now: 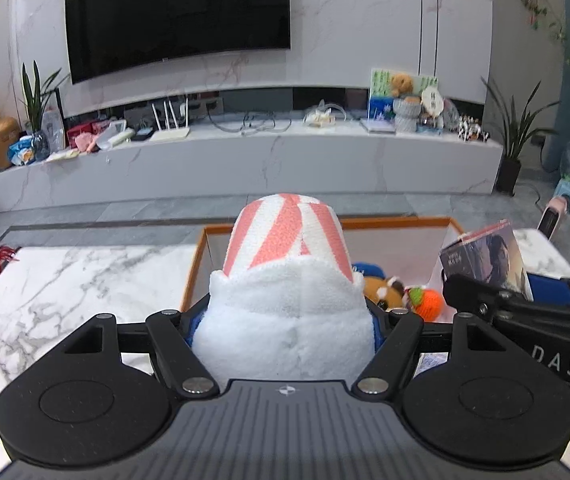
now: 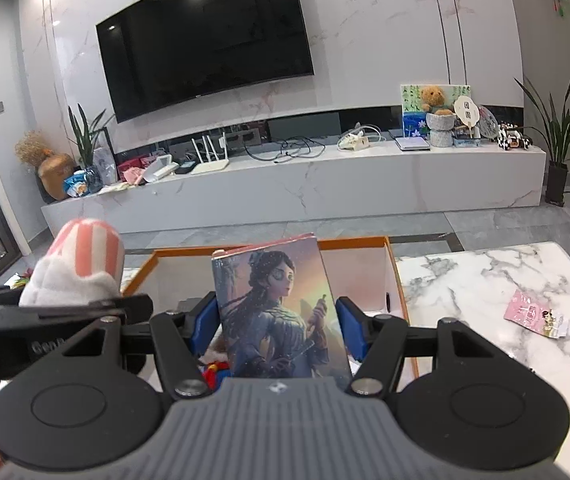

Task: Organize objects
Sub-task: 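Carry the panda plush over the orange box while right gripper carries the book over it, then lower the panda plush into the box while right gripper lowers the book inside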

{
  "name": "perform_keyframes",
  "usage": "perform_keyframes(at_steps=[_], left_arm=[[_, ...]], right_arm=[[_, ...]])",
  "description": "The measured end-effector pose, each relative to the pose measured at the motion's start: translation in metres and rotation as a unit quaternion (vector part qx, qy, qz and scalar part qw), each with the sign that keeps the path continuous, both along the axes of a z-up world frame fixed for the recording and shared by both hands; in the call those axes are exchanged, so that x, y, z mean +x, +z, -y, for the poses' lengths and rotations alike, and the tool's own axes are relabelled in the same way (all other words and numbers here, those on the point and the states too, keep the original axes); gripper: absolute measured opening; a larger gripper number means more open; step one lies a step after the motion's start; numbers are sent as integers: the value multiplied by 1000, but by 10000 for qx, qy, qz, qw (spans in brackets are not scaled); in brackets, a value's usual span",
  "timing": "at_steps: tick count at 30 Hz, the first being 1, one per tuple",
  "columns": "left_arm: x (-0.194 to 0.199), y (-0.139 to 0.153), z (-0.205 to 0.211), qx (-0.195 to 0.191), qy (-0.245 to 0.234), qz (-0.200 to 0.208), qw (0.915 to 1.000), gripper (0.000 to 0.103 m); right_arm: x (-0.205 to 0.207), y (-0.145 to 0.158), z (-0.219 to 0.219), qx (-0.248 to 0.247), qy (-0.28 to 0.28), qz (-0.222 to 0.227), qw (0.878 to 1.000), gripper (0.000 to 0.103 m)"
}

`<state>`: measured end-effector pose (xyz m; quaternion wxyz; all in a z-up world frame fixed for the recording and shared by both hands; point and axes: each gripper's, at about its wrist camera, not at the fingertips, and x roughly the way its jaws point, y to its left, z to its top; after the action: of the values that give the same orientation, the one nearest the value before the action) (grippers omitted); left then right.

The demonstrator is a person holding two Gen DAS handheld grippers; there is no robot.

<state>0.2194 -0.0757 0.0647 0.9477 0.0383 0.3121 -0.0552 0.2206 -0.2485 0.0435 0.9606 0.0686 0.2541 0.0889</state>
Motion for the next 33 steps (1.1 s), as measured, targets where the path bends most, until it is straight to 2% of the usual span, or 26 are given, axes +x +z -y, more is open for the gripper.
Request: perform_keyframes(at_steps=[11,19,33], left_arm=[[15,-26,-3,47,232,-367,9990,82],[14,-25,-2,103,216,-369,9990,82],[34,-37,-1,259,232,-677,9971,82]], right_arm=[[29,-28,-1,-21,60,-419,9991,64],[36,-43,-6,-99,51,-662,9977,64],[50,-58,-10,-300,-97,-922,9952,61]])
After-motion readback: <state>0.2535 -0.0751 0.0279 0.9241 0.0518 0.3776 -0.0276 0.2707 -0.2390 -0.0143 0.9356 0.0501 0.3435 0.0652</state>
